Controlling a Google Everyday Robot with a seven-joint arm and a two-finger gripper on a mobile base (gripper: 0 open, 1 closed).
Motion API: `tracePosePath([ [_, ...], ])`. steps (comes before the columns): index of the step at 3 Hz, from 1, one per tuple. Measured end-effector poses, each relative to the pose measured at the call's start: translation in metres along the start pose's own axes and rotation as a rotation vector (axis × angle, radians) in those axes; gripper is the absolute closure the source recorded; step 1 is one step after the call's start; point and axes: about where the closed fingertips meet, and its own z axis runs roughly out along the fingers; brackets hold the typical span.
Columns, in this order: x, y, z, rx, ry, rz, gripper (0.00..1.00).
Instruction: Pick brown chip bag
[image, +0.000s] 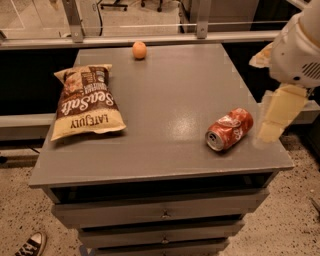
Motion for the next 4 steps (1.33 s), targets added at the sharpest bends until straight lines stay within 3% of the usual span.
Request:
tracePosePath([
  [2, -0.14, 0.012, 0.049, -0.064, -0.229, -0.099, 0.0],
  [3, -0.214, 0.006, 0.076, -0.041, -0.338, -0.042, 0.0],
  [4, -0.214, 0.007, 0.076, -0.042, -0.336, -0.044, 0.0],
])
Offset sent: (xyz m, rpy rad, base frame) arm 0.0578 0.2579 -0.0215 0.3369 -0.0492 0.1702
